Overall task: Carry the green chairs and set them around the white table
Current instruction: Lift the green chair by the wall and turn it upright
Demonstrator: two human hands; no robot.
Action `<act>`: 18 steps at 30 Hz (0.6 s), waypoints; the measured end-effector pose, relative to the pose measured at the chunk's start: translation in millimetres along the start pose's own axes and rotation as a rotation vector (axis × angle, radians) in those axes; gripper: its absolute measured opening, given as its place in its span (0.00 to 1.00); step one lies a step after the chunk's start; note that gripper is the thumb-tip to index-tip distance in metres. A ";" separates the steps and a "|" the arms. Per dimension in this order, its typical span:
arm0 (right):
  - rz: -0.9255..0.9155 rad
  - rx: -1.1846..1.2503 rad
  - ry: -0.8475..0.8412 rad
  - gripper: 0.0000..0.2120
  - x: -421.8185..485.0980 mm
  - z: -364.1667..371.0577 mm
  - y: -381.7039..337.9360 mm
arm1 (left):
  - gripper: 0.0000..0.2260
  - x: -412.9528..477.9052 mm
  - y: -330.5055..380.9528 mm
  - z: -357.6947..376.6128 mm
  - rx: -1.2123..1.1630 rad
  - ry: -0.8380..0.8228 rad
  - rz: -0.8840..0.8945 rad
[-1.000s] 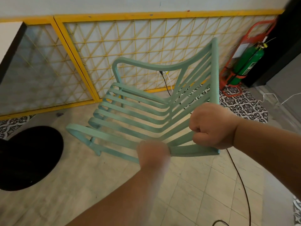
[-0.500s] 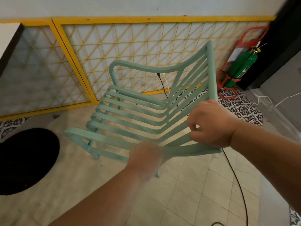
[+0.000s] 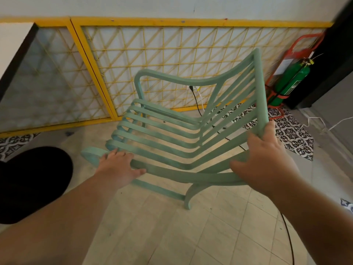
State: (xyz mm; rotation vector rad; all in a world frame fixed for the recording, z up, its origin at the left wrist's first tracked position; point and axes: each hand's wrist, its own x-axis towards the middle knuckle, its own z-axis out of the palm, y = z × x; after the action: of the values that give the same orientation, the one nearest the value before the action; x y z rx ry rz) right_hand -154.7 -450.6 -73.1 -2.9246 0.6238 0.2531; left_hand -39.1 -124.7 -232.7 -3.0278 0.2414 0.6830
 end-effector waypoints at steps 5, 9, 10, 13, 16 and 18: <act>-0.032 -0.075 0.021 0.36 2.6 -0.2 -0.2 | 0.34 9.7 3.0 5.6 0.093 -0.053 0.164; -0.047 -0.112 0.024 0.34 8.1 -1.4 1.1 | 0.29 8.4 19.8 6.1 0.133 -0.038 0.167; -0.049 -0.118 0.029 0.33 8.7 -1.2 1.4 | 0.29 7.4 22.2 6.6 0.142 -0.033 0.160; -0.052 -0.129 0.047 0.31 13.2 -1.5 2.6 | 0.32 5.3 25.2 7.1 0.156 -0.006 0.143; -0.045 -0.121 0.054 0.29 20.8 -3.4 6.7 | 0.34 5.1 29.4 7.7 0.155 -0.007 0.133; -0.052 -0.106 0.059 0.28 26.9 -4.6 11.3 | 0.34 3.8 32.4 9.8 0.152 -0.006 0.127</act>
State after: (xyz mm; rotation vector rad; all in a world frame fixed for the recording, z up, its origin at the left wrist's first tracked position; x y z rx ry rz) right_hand -134.6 -472.1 -74.9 -3.0548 0.5580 0.2011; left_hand -45.0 -156.7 -243.0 -2.8848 0.4666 0.6491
